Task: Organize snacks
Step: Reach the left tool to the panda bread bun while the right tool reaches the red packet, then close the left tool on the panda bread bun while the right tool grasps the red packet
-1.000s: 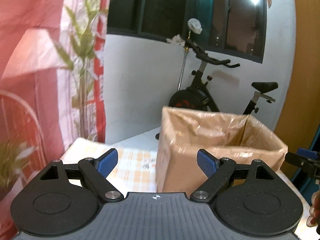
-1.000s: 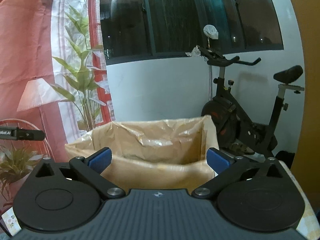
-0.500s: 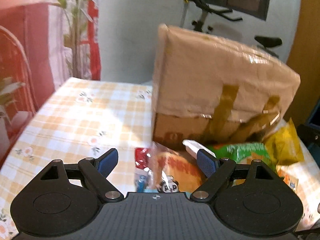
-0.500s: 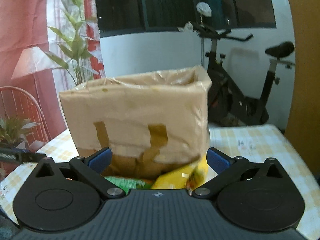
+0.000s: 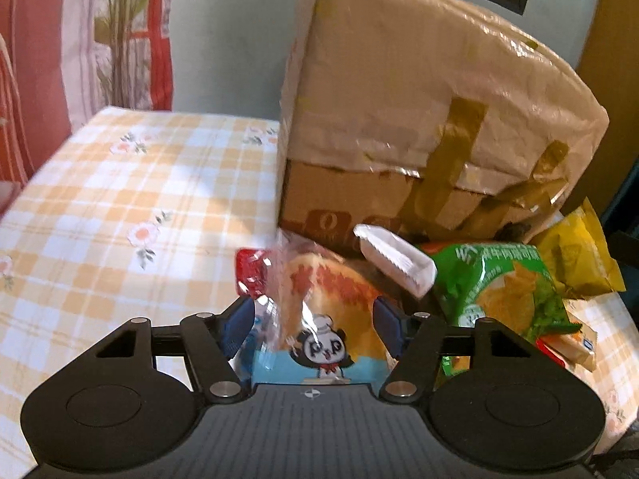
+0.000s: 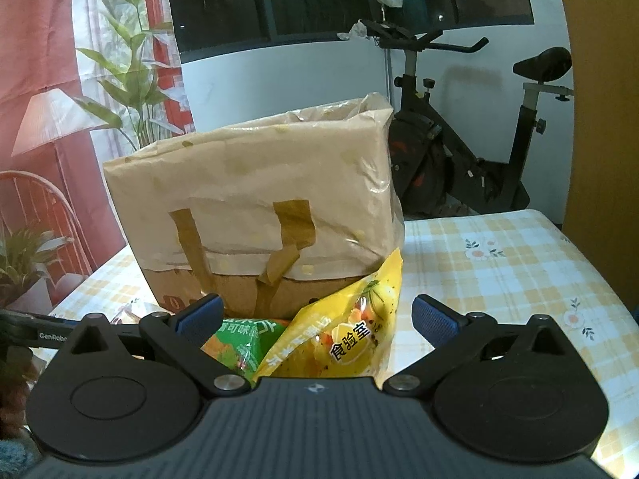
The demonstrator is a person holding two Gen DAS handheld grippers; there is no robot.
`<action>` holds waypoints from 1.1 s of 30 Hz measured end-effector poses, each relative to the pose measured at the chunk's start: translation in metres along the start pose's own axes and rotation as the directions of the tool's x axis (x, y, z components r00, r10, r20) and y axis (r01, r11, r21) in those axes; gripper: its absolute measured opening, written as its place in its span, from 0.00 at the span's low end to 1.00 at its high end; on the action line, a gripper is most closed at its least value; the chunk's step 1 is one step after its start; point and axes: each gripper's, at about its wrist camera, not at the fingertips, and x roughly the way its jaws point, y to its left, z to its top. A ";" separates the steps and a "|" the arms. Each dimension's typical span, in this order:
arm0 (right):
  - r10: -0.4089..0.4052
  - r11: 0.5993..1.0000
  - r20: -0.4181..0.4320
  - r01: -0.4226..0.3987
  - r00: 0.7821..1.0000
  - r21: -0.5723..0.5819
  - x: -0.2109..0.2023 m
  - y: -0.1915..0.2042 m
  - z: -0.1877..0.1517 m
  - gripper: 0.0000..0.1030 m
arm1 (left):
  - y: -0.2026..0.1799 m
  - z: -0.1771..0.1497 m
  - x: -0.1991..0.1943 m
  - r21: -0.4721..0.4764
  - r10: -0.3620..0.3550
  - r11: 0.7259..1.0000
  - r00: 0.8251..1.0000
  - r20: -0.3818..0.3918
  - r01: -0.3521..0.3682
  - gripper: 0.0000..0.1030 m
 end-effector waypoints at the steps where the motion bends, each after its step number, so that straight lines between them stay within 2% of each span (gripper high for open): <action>1: 0.001 1.000 -0.003 -0.001 1.000 0.002 0.001 0.001 0.000 0.99 | -0.001 -0.001 0.002 0.005 -0.007 1.000 1.000 -0.011 0.007 0.66; 9: 0.009 1.000 -0.023 -0.008 1.000 0.011 0.006 0.003 -0.003 0.99 | -0.002 -0.003 0.014 0.007 -0.018 1.000 0.999 -0.034 0.018 0.73; 10: 0.008 1.000 -0.025 -0.008 1.000 0.015 0.006 0.002 -0.003 0.99 | -0.002 -0.003 0.013 0.010 -0.023 1.000 0.999 -0.032 0.023 0.65; 12: 0.006 1.000 -0.029 -0.005 1.000 0.023 0.006 0.001 -0.003 0.99 | -0.004 -0.003 0.010 0.021 -0.031 0.999 0.999 -0.019 0.031 0.62; 16: -0.002 0.999 -0.036 0.003 0.999 0.041 0.006 -0.002 -0.006 0.98 | -0.008 -0.004 -0.006 0.027 0.006 1.000 1.000 0.022 -0.007 0.50; 24: -0.026 0.998 -0.059 0.028 0.998 0.051 0.003 -0.011 -0.011 0.96 | -0.004 -0.005 -0.043 -0.054 0.058 0.997 0.995 0.083 -0.053 0.46; 28: 0.001 1.000 -0.083 0.001 0.997 0.031 0.002 -0.009 -0.020 0.94 | -0.010 -0.009 -0.049 -0.050 0.077 0.996 0.993 0.087 -0.073 0.45; 33: 0.026 0.998 -0.109 -0.032 0.994 -0.052 -0.002 0.003 -0.028 0.89 | -0.011 -0.010 -0.050 -0.039 0.079 0.996 0.992 0.095 -0.076 0.44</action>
